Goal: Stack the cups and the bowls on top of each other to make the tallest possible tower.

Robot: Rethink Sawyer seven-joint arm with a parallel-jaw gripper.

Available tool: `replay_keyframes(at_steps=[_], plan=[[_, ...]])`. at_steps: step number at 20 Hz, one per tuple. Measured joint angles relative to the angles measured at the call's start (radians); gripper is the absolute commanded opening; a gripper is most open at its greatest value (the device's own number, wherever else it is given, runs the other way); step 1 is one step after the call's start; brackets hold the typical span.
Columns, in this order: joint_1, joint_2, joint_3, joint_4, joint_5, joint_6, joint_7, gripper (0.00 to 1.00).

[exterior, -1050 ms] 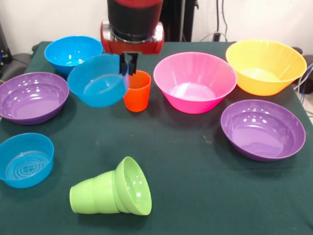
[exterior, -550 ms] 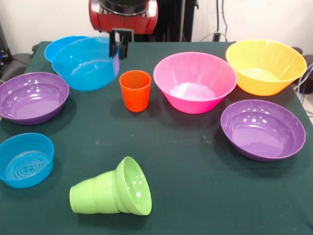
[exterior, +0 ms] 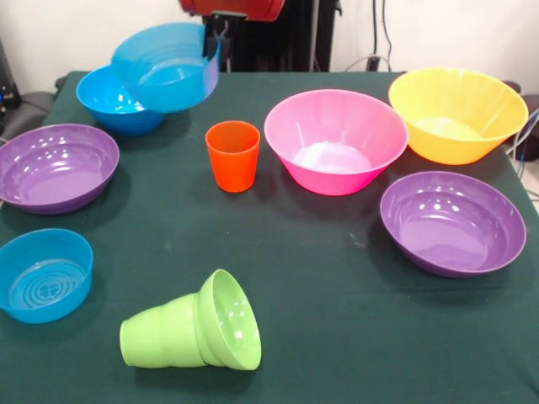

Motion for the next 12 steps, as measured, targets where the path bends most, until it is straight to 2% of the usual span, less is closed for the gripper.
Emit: replay_keyframes(at_steps=[6, 12], plan=[[0.058, -0.036, -0.047, 0.105, 0.001, -0.032, 0.047, 0.0], [0.076, -0.024, -0.072, 0.136, 0.001, -0.098, 0.092, 0.0]])
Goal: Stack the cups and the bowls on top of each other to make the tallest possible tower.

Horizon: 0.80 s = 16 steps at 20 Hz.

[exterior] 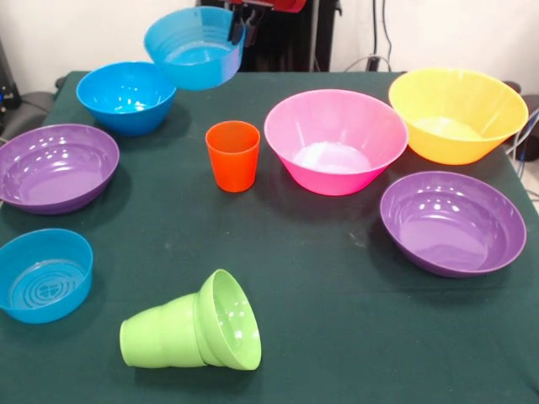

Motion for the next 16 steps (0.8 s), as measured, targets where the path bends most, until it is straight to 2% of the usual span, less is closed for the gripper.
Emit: replay_keyframes(at_steps=[7, 16], plan=[[0.012, 0.055, -0.019, 0.0, -0.001, -0.105, 0.055, 0.0], [0.035, 0.129, -0.049, -0.014, -0.001, -0.117, 0.067, 0.0]])
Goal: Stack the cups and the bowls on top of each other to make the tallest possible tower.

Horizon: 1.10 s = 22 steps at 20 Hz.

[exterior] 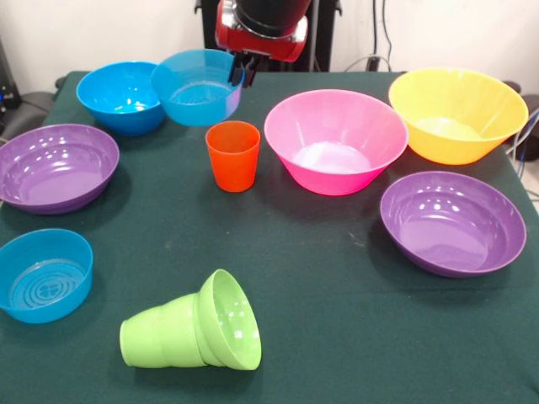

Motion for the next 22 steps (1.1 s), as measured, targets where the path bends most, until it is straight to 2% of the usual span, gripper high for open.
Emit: replay_keyframes(at_steps=[12, 22], plan=[[0.017, 0.113, -0.014, -0.093, 0.004, 0.0, 0.0, 0.0], [0.045, 0.126, -0.022, -0.129, 0.019, 0.0, 0.0, 0.0]])
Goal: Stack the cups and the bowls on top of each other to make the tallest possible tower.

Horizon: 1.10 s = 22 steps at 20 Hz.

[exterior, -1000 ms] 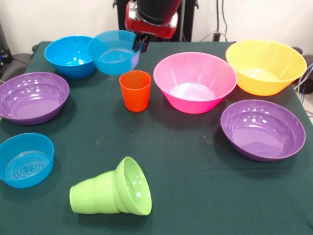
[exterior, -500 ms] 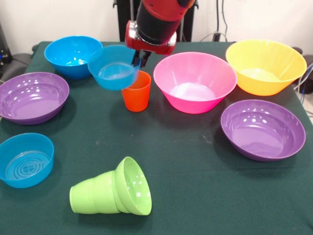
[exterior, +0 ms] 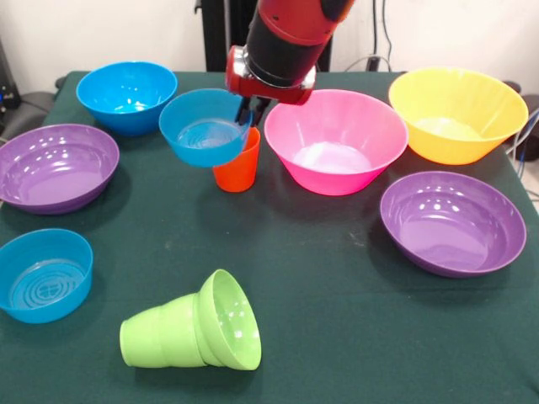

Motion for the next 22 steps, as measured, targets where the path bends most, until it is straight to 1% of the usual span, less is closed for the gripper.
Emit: replay_keyframes(at_steps=[6, 15, 22], plan=[[0.017, -0.016, -0.011, 0.0, 0.005, 0.0, 0.0, 0.0], [0.021, -0.034, -0.03, 0.003, 0.022, -0.002, 0.007, 0.0], [0.021, -0.034, -0.044, 0.029, 0.026, -0.053, 0.04, 0.0]])
